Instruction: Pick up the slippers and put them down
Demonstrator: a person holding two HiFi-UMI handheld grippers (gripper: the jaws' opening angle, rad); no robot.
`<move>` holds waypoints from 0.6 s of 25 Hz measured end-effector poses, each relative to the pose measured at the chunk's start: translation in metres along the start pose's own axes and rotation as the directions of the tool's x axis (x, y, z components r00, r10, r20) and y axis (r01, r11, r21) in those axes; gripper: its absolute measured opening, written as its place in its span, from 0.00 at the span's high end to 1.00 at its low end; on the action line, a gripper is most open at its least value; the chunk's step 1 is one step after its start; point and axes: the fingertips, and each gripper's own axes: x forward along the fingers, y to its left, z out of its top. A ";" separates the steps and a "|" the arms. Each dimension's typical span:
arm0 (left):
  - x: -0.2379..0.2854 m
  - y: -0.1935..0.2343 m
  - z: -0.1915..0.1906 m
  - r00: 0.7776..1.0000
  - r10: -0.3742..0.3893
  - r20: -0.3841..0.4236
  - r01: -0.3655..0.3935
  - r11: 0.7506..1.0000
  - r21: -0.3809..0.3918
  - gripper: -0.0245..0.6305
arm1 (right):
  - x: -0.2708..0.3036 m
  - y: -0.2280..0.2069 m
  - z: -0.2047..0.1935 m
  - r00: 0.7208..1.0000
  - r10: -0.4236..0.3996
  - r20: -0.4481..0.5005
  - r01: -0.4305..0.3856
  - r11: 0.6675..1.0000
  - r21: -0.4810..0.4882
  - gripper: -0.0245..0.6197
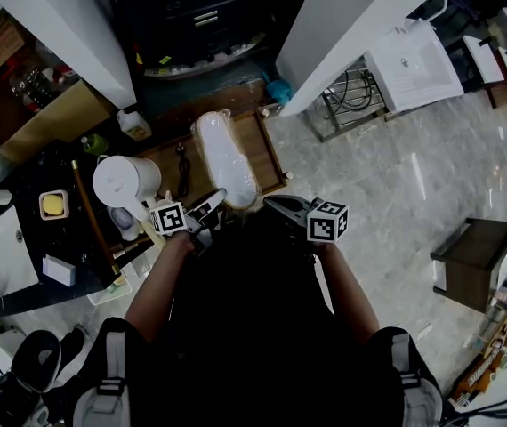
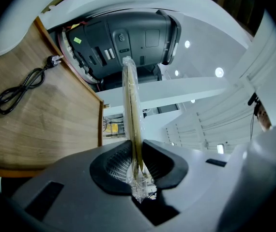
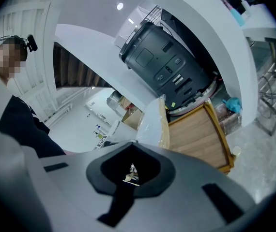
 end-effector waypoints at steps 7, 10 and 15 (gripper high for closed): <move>0.004 0.011 -0.006 0.999 0.024 -0.024 -0.024 1.000 -0.002 0.85 | -0.004 -0.002 -0.008 1.000 -0.002 0.001 0.002 1.000 0.010 0.95; 0.003 0.019 -0.008 0.999 0.033 -0.029 -0.034 0.999 -0.017 0.85 | -0.004 -0.001 -0.013 1.000 -0.001 -0.003 0.001 1.000 0.020 0.95; 0.000 0.033 -0.008 0.997 0.064 -0.033 -0.064 0.998 -0.016 0.85 | -0.003 0.000 -0.019 1.000 0.005 -0.012 -0.005 1.000 0.029 0.95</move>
